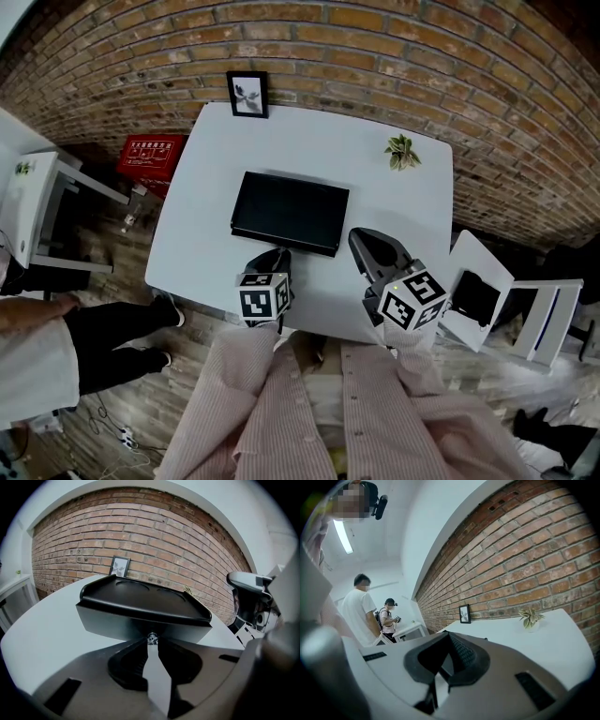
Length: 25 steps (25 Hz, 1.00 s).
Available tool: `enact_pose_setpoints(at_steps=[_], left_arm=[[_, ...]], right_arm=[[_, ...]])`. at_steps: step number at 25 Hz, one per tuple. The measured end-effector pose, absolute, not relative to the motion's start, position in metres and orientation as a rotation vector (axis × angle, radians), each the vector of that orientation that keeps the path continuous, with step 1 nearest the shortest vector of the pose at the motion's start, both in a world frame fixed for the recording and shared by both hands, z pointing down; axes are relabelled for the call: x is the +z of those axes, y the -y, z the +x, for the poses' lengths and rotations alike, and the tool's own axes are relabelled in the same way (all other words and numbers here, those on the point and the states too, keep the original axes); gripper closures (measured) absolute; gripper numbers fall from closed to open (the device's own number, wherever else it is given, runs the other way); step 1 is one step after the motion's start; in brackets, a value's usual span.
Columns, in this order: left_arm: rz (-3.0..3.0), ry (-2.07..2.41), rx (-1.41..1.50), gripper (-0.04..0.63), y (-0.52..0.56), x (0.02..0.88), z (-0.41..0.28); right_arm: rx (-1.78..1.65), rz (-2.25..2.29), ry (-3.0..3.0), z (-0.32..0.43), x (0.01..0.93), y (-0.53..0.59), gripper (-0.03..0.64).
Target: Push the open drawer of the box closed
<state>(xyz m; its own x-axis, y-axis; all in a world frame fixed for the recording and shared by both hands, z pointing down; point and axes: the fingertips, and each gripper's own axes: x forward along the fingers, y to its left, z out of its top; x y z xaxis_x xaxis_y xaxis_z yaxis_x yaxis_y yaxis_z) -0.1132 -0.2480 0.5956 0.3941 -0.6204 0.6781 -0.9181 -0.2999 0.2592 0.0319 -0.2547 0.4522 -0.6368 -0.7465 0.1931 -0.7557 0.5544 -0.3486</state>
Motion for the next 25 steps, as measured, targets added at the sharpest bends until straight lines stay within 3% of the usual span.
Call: enact_pose_setpoints(at_steps=[25], left_arm=[[2.026,1.357,0.611,0.523,0.262,0.597,-0.109]], right_arm=[[0.635,1.378,2.731,0.045,0.452,0.258,0.614]])
